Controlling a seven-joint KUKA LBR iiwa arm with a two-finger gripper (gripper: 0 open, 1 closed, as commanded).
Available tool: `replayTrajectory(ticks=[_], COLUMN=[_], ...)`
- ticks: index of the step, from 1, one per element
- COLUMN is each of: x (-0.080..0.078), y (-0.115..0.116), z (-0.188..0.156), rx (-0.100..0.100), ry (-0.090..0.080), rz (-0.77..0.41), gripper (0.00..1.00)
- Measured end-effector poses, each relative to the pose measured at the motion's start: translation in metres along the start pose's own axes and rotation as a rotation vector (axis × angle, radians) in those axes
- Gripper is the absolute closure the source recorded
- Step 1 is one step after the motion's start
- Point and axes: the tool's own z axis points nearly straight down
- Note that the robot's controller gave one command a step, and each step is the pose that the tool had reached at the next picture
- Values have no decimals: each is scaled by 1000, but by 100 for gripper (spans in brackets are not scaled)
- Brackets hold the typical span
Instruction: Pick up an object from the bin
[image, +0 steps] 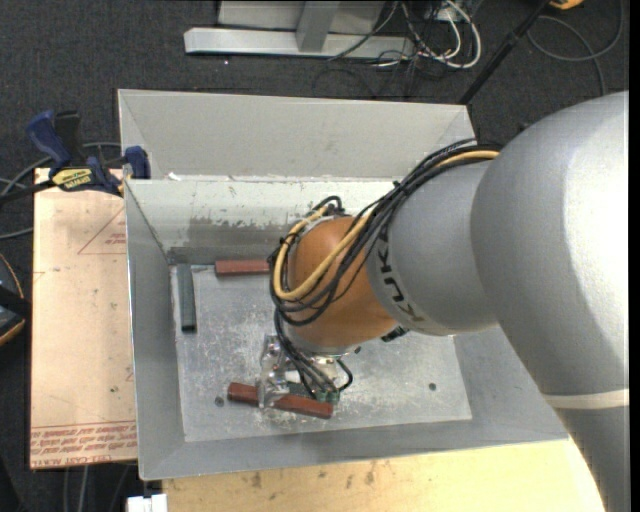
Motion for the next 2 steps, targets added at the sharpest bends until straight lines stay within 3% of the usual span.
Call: replayTrajectory(ticks=[1, 2], x=[0, -1], y=[0, -6], z=[0, -32], rx=[0, 8], ry=[0, 18], rz=[0, 17], gripper=[100, 100])
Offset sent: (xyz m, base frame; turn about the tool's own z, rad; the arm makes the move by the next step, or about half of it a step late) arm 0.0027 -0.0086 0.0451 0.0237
